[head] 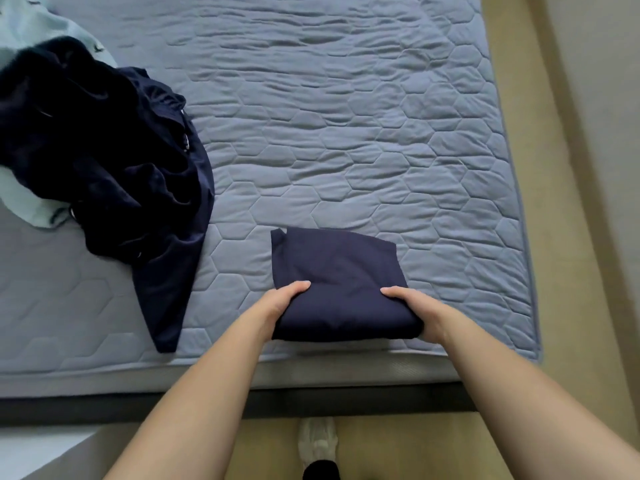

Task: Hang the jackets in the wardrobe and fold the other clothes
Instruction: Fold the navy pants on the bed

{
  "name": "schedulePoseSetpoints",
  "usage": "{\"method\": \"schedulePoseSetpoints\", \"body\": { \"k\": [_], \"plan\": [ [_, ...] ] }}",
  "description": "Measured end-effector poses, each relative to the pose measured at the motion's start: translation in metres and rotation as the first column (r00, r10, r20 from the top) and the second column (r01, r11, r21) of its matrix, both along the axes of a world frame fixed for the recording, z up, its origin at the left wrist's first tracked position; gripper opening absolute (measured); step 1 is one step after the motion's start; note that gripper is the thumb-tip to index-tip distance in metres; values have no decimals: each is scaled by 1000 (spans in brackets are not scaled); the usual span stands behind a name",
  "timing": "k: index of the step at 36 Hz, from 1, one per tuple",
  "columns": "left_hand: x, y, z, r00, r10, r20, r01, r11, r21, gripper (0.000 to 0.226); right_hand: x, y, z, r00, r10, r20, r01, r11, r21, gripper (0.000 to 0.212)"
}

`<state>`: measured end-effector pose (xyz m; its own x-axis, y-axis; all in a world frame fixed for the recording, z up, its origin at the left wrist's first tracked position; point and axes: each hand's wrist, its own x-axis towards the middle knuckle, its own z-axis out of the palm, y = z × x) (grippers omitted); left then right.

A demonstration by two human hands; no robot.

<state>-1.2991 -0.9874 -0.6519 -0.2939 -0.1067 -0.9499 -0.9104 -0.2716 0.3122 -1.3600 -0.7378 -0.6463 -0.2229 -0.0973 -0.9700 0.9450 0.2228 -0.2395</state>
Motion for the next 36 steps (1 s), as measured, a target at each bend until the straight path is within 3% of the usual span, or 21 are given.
{"method": "schedulePoseSetpoints", "body": {
  "k": [8,12,20,28,32,36],
  "plan": [
    [28,5,132,999,41,1,-41,994,98,34,23,16,127,998,-42,56,51,983,-179,34],
    [61,16,197,987,106,-120,-103,994,34,40,45,29,188,999,-29,46,40,965,-259,52],
    [151,59,321,915,306,-262,-348,928,-133,38,81,42,291,989,140,-39,-144,909,-390,48],
    [278,133,422,685,570,-453,-684,718,-130,19,133,48,359,906,422,-30,-376,771,-514,45],
    [350,161,465,572,626,-529,-783,609,-127,18,176,17,390,806,581,-113,-532,627,-569,39],
    [431,192,500,414,673,-613,-901,401,-168,21,242,-23,425,652,723,-229,-687,435,-582,39]
  ]
}}
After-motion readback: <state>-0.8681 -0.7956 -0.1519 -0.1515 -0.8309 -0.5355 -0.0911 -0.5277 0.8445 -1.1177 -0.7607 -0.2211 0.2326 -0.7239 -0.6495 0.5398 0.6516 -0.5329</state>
